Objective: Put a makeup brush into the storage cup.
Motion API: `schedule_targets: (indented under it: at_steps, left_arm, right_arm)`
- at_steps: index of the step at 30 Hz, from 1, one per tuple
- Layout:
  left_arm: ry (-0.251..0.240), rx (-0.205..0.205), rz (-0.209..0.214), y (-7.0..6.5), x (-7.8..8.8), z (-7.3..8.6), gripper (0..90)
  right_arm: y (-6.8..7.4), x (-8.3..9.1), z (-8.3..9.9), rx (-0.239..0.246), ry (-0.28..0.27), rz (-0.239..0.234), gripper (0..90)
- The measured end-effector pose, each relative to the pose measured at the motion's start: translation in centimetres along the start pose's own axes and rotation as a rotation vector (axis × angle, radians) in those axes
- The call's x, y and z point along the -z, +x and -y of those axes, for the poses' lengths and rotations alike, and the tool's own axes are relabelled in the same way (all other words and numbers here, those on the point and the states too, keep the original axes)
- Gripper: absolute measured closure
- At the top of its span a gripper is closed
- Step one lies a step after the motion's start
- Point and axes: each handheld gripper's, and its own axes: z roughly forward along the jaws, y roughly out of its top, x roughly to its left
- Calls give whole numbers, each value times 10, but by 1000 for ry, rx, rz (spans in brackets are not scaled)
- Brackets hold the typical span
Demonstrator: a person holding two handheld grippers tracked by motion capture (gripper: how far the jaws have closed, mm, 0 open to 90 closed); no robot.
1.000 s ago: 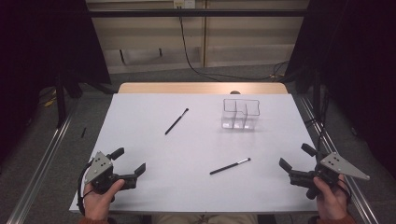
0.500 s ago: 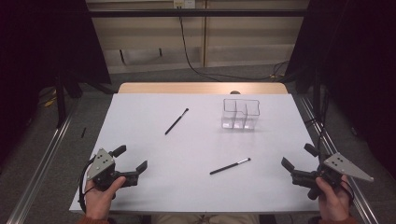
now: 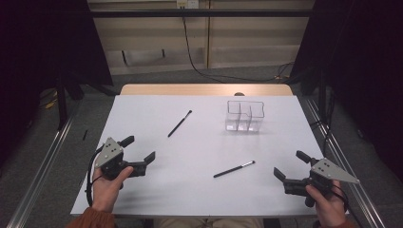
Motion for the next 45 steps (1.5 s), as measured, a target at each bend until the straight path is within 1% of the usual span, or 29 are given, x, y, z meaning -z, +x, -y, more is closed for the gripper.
schedule_targets:
  at_steps: [2, 3, 5, 6, 8, 10, 12, 13, 15, 17, 20, 23, 24, 25, 26, 29, 30, 32, 33, 34, 36, 37, 38, 41, 44, 45]
  left_arm:
    - [-2, -5, 0, 0, -1, -2, 48]
    - [-9, -9, -1, 1, -6, -7, 48]
    - [-8, -14, 2, 2, -7, -9, 48]
    - [-9, -9, 4, 3, -13, -13, 48]
    - [-11, -10, 4, 4, -15, -15, 48]
    - [-26, -8, 4, 6, -23, -18, 48]
    - [-23, -8, 5, 7, -25, -19, 48]
    - [-29, -8, 0, 8, -30, -21, 48]
    - [-26, -3, 1, 9, -33, -21, 48]
    - [-20, 8, 3, 11, -41, -23, 47]
    - [-22, 8, 6, 12, -45, -24, 47]
    - [-13, -8, 1, 14, -55, -27, 47]
    - [-13, -8, 1, 14, -55, -27, 47]
    - [-11, -15, -1, 16, -61, -30, 48]
    - [-19, -20, -5, 17, -63, -32, 47]
    - [-16, -25, -3, 20, -67, -37, 48]
    - [-26, -33, -8, 21, -72, -41, 48]
    - [-30, -28, -6, 21, -73, -42, 48]
    - [-26, -23, 1, 22, -74, -43, 47]
    - [-12, -37, 0, 22, -76, -44, 47]
    - [-9, -38, 3, 22, -79, -45, 48]
    - [-3, -47, 5, 23, -81, -47, 48]
    - [-13, -41, 4, 23, -82, -48, 48]
    - [4, -39, 2, 27, -87, -54, 54]
    - [-6, -31, -3, 28, -90, -56, 60]
    - [-3, -36, -3, 29, -92, -57, 60]
  right_arm:
    - [1, -1, 0, 3, 0, -7, 0]
    - [2, -2, 0, 2, 2, -11, 0]
    - [2, -3, 0, 4, 3, -16, 0]
    - [2, -3, 0, 3, 2, -17, 0]
    - [2, -3, -1, -1, 0, -18, 0]
    - [2, -4, -1, -4, 1, -19, 0]
    - [1, -4, -1, -3, 5, -20, 0]
    - [1, -4, -1, -4, 5, -22, 0]
    - [1, -4, -1, -5, 3, -21, 0]
    - [1, -4, -1, -7, -2, -19, 0]
    - [1, -4, -1, -9, -5, -18, 0]
    - [1, -4, -1, -13, -11, -17, 0]
    - [1, -4, -1, -16, -9, -17, 0]
    - [0, -4, -1, -18, -9, -15, 0]
    - [0, -4, -1, -18, -10, -14, 0]
    - [0, -4, -1, -19, -12, -13, 0]
    - [0, -4, -1, -18, -13, -13, 0]
    - [0, -5, -1, -18, -13, -13, 0]
    - [0, -5, -1, -19, -14, -14, 0]
    - [0, -5, -1, -19, -14, -14, 0]
    - [-1, -4, -1, -20, -14, -14, 0]
    - [-1, -4, -1, -22, -14, -13, 0]
    - [-1, -4, -1, -22, -14, -13, 0]
    - [-1, -5, -1, -24, -14, -12, 0]
    - [-1, -5, -1, -24, -16, -14, 0]
    - [-1, -5, -1, -22, -16, -15, 0]
